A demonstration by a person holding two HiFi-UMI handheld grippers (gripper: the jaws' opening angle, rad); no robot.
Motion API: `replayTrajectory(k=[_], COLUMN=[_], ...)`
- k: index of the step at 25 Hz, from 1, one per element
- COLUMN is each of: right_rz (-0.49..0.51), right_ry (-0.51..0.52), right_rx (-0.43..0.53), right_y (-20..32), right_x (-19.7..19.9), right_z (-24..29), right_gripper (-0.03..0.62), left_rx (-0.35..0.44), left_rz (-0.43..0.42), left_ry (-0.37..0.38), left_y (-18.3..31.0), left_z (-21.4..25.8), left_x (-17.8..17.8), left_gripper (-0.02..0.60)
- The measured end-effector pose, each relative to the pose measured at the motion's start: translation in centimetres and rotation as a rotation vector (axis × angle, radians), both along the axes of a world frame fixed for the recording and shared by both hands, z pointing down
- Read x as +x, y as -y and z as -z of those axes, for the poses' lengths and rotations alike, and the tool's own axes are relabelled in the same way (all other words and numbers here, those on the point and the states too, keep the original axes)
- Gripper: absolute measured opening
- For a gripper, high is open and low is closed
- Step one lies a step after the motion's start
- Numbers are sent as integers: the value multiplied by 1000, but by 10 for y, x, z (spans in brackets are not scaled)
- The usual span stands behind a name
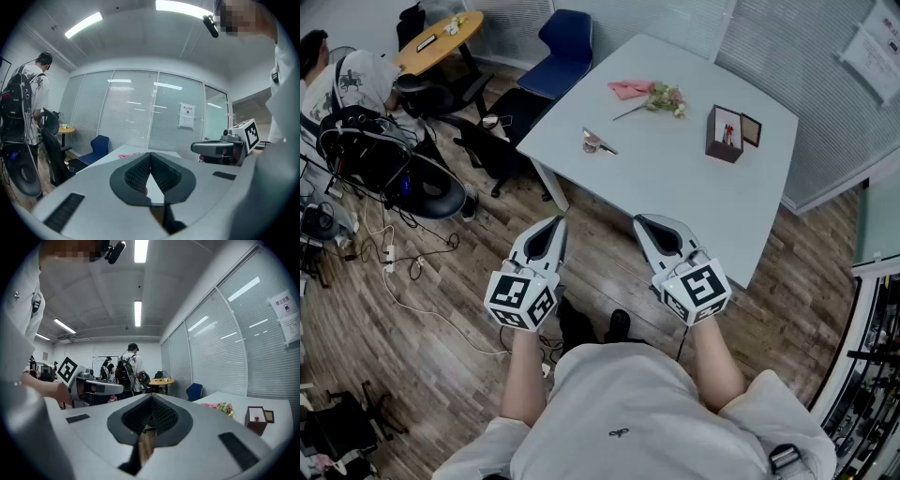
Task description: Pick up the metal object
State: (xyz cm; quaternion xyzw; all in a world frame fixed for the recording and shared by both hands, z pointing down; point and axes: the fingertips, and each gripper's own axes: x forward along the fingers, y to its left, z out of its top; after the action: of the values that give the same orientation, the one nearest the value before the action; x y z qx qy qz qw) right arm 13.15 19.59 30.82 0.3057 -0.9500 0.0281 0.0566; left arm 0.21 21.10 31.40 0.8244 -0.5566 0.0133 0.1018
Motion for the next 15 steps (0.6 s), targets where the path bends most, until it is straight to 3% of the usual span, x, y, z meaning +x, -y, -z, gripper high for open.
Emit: replayTrajectory(k=[9, 15], right_rz=[5, 13], right_ry=[-2, -27], right_rx=[22, 54], right_y=[-10, -19], right_x=[15, 20], right_z=[4, -1], right_gripper=[3, 6], left_rx=[-5, -10], left_rz=[15, 19], left_ry=[-11, -61], left_y=[-18, -30], left_z=[1, -5], left_x=[11, 19], left_gripper=[20, 20])
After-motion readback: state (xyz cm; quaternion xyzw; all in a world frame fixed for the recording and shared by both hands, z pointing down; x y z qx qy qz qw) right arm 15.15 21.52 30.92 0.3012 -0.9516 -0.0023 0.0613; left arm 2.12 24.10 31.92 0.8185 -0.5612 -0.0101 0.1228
